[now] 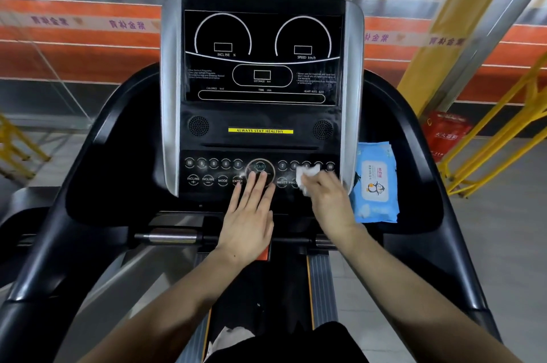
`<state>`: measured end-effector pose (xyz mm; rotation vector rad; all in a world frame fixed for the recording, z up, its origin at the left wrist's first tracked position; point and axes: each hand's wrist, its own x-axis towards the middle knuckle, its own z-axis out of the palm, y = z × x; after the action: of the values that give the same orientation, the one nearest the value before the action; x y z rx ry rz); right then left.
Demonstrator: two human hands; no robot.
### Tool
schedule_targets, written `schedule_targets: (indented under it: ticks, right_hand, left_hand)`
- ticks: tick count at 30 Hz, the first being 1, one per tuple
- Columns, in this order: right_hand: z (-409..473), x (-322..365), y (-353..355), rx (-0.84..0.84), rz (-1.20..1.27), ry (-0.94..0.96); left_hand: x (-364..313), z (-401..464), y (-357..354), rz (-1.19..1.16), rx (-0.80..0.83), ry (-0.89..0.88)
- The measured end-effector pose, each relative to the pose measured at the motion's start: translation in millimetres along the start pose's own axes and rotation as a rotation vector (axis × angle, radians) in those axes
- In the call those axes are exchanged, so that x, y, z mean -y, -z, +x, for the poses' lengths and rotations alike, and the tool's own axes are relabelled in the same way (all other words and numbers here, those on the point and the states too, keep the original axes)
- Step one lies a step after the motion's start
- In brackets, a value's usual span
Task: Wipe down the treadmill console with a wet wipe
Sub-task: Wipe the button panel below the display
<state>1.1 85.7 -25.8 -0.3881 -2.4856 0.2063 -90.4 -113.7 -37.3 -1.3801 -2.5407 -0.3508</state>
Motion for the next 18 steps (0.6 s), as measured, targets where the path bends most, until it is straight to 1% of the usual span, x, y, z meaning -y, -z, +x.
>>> schedule_targets:
  ticks: [2,4,8,10,12,15,18]
  right_hand:
    - [-22.1,1.4,-0.7,0.043,0.021,0.069]
    - [-8.5,-1.2,-0.7,0.046,0.039,0.097]
    - [47.1,1.7,-2.8,-0.049,0.038,0.008]
    - [44.9,6.0,-5.8,-0.060,0.042,-0.017]
    - [18.0,9.4,-8.1,-0.038,0.036,0.034]
    - [-22.8,11.4,-9.2,0.046,0.066,0.140]
    - [2.1,10.9,-8.3,0.080,0.072,0.136]
  left_hand:
    - [2.4,-1.0,0.3,-0.014,-0.004,0.018]
    - [5.4,-0.9,1.4,-0.022,-0.009,0.040]
    - [5.0,-0.2,2.7,-0.036,0.005,0.072]
    - [3.8,-1.3,2.8,-0.038,0.005,0.069]
    - [4.2,-3.2,1.9,-0.037,-0.004,0.065]
    - [6.7,-5.5,1.9,-0.045,-0.004,0.077]
    - [9.3,-4.6,2.2,-0.055,-0.016,0.102]
